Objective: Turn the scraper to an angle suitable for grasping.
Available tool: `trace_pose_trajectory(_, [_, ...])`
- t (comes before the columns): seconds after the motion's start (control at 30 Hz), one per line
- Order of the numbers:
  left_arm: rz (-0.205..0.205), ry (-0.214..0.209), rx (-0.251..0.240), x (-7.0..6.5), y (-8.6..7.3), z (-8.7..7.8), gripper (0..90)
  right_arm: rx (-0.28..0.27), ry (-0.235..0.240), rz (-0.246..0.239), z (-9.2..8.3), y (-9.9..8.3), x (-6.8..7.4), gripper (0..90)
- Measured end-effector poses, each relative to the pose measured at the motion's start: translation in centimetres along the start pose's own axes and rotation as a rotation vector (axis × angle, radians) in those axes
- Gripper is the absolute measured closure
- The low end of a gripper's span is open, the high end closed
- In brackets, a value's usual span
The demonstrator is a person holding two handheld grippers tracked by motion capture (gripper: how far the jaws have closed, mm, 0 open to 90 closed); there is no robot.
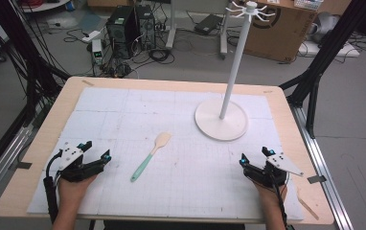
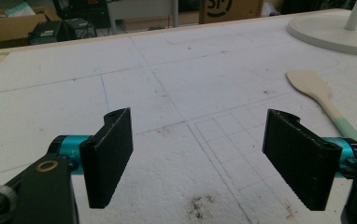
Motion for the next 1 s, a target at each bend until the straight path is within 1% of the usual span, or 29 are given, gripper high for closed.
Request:
trace_pose_trajectory(0.1, [0.0,0.004,0.004,0.01,-0.01,0.02,24.8,-0.003,-0.001,-0.002,0.02,0.02,-0.04,17.3])
trace_pose_trajectory(0.23, [-0.013,0.017,0.006,0.18,-0.03,0.04,24.9,-0.005,-0.003,-0.004,0.01,0.01,-0.03,17.3])
trace_pose_trajectory(0.3, [-0.012,0.015,0.006,0.17,-0.02,0.03,25.8,-0.002,-0.001,-0.001,-0.01,0.01,-0.01,17.3])
trace_pose_trajectory(0.33, [-0.012,0.015,0.006,0.17,-0.02,0.03,27.5,-0.002,-0.001,-0.001,-0.01,0.0,-0.01,17.3])
trace_pose_trajectory(0.4, [-0.01,0.001,0.004,0.02,0.0,0.03,35.0,-0.001,-0.001,-0.001,-0.01,0.0,0.0,17.3])
trace_pose_trajectory(0.47, [-0.006,0.01,0.01,-0.04,-0.02,0.06,37.0,-0.002,-0.001,-0.002,0.01,0.01,-0.02,17.4])
trace_pose_trajectory(0.53, [-0.004,0.009,0.018,-0.07,-0.04,0.06,40.5,-0.001,-0.001,0.0,0.01,0.0,-0.02,17.4])
trace_pose_trajectory(0.63, [-0.012,0.008,0.033,0.0,-0.12,0.22,41.9,-0.001,-0.001,-0.001,0.01,0.0,-0.03,17.4])
trace_pose_trajectory(0.7, [-0.02,-0.006,0.049,0.04,-0.18,0.36,41.4,-0.002,-0.001,-0.001,0.01,0.01,-0.02,17.4])
trace_pose_trajectory(0.8, [-0.027,-0.016,0.05,0.08,-0.19,0.42,40.7,-0.001,-0.001,-0.002,0.01,0.01,-0.02,17.5])
trace_pose_trajectory(0.9, [-0.035,-0.014,0.057,0.16,-0.22,0.47,41.9,-0.001,-0.002,0.0,0.01,0.01,-0.03,17.6])
trace_pose_trajectory(0.93, [-0.033,-0.012,0.053,0.13,-0.2,0.47,46.7,-0.002,-0.003,0.001,0.02,0.01,-0.03,17.7])
trace_pose_trajectory(1.0, [-0.017,-0.009,0.058,0.0,-0.21,0.47,60.6,-0.001,-0.002,0.001,0.01,0.01,-0.03,17.7])
Point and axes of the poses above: each handheld gripper's, and its own axes: z roughly forward along the jaws, y roughly out of its top, x roughly to its left, the point moved 6 cm from there along z, roughly forward along the jaws, and after that the axes turned 11 degrees about -y, right-handed, at the moved point
